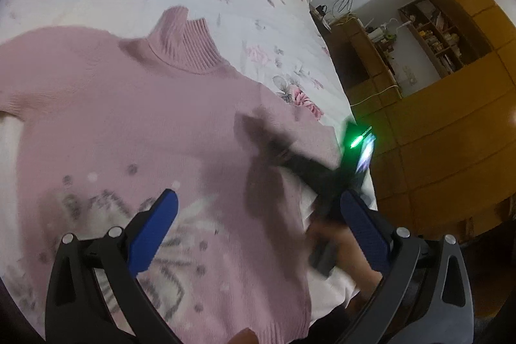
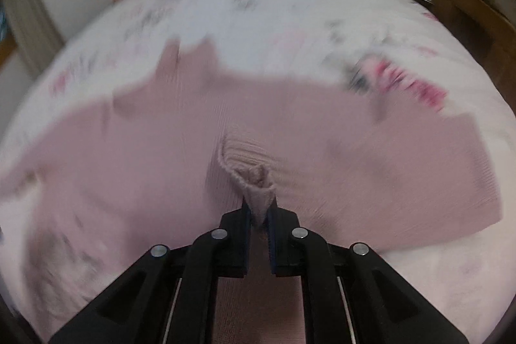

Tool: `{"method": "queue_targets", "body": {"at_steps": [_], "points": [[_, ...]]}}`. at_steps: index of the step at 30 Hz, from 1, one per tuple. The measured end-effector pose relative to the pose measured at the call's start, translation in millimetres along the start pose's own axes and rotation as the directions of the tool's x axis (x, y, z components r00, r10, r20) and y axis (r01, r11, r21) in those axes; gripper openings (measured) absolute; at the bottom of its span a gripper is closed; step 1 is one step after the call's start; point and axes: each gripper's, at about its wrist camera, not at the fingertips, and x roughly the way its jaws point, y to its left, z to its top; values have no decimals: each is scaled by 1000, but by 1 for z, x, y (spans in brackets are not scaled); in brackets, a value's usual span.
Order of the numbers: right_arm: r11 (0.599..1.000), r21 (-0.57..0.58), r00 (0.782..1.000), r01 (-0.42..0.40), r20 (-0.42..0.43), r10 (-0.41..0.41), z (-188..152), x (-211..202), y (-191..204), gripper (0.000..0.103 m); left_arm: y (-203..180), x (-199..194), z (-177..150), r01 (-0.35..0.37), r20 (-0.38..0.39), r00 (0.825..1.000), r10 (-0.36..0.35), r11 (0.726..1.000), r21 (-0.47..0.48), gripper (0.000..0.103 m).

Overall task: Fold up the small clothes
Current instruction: 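Carry the sleeve cuff across the sweater body with the right gripper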

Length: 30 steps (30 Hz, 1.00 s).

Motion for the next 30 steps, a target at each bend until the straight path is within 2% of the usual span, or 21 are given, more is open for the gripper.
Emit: {"method": "queue_targets", "body": {"at_steps": [2,3,5,6,9,10,13,15,18,19,22,24,25,30], "points": [[999,-50,1000,7,6,-6,-15,3,7,24,8,22,9,25,-31,999,-26,999,-40,100],[997,-73,1000,-1,23,3,-21,-3,8,38,11,33,13,38,-48,998,-41,997,-62,100],[997,-73,998,-22,49,26,-35,-24,3,55,18,61,22,82,-86,992,-93,989,-121,100],[998,-60,997,-32,62,36,-42,-32,-1,56,20,71,25,94,-96,989,-109,985,-148,100],[996,-8,993,-91,72,92,-79,-62,-17,56,28,120,38,168,-126,970,-208,947,-273,100],[994,5,992,-106,75,106,-90,-71,-20,56,28,130,40,169,-132,968,-214,942,-289,100],[988,62,986,-143,98,137,-125,-99,-25,56,24,171,45,124,-185,964,-189,941,-315,100],[978,121,981,-170,119,156,-144,-115,-28,56,17,195,46,111,-228,955,-191,940,-324,100],[951,218,970,-219,152,188,-164,-126,-35,56,7,212,50,39,-270,955,-122,955,-294,98],[942,243,967,-233,164,197,-170,-126,-36,56,4,214,52,28,-269,957,-110,956,-292,94],[927,281,964,-250,159,212,-185,-123,-37,56,1,220,61,-41,-302,952,-44,962,-269,20],[928,273,963,-255,158,218,-190,-122,-37,56,2,222,64,-70,-321,947,-20,961,-267,13],[930,265,963,-253,161,216,-191,-123,-37,56,2,221,66,-78,-324,946,-10,963,-257,5],[926,274,960,-260,178,217,-193,-125,-41,56,-10,187,88,-36,-269,963,-25,975,-221,5]]}}
